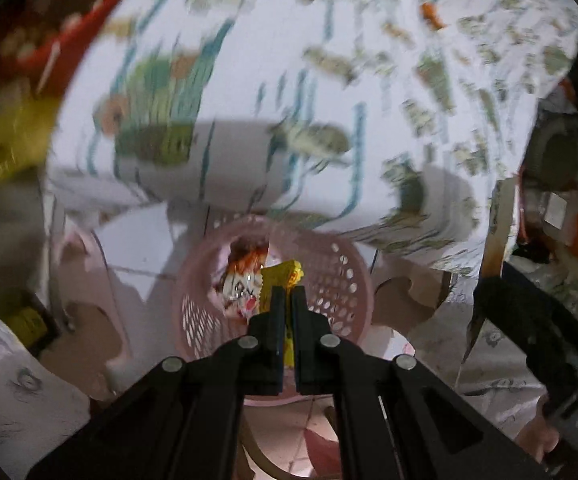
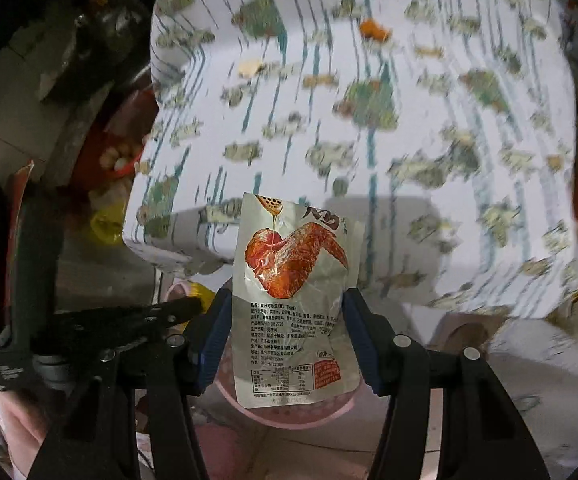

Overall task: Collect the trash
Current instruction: 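Carry the yellow wrapper and white packet into the pink basket and open both tools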

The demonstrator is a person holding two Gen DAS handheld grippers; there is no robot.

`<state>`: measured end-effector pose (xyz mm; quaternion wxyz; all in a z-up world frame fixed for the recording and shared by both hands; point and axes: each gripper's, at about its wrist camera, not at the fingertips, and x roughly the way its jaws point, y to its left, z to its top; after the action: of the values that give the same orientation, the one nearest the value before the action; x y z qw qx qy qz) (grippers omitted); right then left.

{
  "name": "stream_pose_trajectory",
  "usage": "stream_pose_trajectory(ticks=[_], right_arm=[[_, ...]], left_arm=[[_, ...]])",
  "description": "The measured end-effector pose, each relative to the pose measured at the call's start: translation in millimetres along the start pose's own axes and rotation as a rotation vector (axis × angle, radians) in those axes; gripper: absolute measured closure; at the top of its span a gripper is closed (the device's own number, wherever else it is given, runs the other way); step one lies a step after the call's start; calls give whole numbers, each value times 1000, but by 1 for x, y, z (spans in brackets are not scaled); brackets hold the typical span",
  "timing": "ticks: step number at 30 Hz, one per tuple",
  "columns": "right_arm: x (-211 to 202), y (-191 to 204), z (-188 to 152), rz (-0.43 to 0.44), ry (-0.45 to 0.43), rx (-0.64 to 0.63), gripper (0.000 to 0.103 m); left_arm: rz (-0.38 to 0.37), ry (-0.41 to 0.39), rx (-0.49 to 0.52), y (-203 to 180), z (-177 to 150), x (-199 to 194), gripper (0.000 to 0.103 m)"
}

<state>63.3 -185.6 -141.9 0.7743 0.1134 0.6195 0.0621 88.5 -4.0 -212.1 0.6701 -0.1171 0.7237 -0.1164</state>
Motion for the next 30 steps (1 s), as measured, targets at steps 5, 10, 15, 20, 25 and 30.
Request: stream_pose_trajectory(ticks=[5, 10, 15, 20, 25, 30], right_arm=[[38, -9, -7, 8, 82, 52, 45], [62, -15, -12, 16, 126, 77, 45], [93, -25, -24, -9, 198, 102, 45], [119, -32, -35, -17, 255, 128, 45], [126, -39, -39, -47, 260, 172, 40], [122, -55, -39, -14, 262, 257, 33]], left_arm=[[13, 49, -14, 1, -3, 22, 100], [21, 87, -33, 5, -5, 39, 99], [82, 134, -20, 6, -8, 59, 99], [131, 145, 18, 3, -16, 65, 99], [159, 110, -3, 7, -12, 55, 43], [180, 99, -10, 12, -10, 51, 42]])
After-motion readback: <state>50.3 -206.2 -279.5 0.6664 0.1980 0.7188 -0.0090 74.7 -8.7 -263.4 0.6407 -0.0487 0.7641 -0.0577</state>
